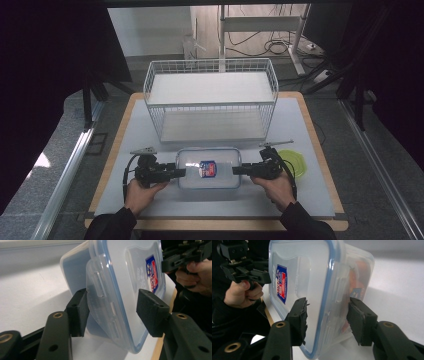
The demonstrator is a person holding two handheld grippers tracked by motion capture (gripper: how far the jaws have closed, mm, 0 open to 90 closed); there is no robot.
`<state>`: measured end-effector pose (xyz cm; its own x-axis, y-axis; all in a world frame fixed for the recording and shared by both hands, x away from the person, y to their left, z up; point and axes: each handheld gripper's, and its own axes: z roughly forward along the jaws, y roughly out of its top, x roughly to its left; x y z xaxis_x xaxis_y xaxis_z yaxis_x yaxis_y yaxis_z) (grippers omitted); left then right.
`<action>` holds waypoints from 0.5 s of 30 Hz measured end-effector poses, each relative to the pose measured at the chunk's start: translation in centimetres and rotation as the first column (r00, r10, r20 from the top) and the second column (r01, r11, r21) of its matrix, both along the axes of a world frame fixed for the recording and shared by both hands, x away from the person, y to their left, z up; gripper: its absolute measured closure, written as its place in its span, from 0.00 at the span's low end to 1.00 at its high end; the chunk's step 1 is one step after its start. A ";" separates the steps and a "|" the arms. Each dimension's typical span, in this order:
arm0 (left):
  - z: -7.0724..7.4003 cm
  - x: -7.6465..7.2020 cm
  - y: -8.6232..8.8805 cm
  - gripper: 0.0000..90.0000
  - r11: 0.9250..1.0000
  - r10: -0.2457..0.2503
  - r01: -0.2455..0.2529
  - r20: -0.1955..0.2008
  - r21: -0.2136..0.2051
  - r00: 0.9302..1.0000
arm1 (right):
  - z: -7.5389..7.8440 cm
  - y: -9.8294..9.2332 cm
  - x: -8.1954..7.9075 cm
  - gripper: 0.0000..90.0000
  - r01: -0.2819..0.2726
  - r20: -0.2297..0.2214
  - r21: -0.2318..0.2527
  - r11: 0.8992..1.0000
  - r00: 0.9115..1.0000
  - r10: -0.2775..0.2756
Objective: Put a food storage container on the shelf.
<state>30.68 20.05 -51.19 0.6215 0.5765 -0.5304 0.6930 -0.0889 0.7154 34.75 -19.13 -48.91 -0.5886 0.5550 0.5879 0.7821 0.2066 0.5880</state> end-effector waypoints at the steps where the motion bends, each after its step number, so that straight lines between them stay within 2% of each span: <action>1: 0.1 0.0 0.0 0.52 1.000 0.007 -0.007 0.002 -0.004 1.000 | 0.0 0.0 -0.1 0.59 0.004 0.003 0.005 1.000 1.000 -0.004; 5: 0.1 0.1 0.2 0.53 1.000 0.017 -0.017 0.004 -0.009 1.000 | 0.2 0.3 -0.3 0.60 0.010 0.038 -0.005 1.000 0.999 -0.010; 7: 0.2 0.1 0.1 0.53 1.000 0.025 -0.025 0.006 -0.008 1.000 | 0.2 0.3 -0.3 0.60 0.012 0.041 -0.003 1.000 0.999 -0.011; 13: 1.0 0.2 0.1 0.54 1.000 0.024 -0.023 0.036 -0.011 0.999 | 0.9 0.2 -0.3 0.59 0.016 0.073 0.006 1.000 0.997 -0.017; 15: 1.6 0.2 0.1 0.54 1.000 0.025 -0.025 0.052 -0.003 0.998 | 1.2 0.2 -0.3 0.60 0.014 0.081 0.010 1.000 0.997 -0.014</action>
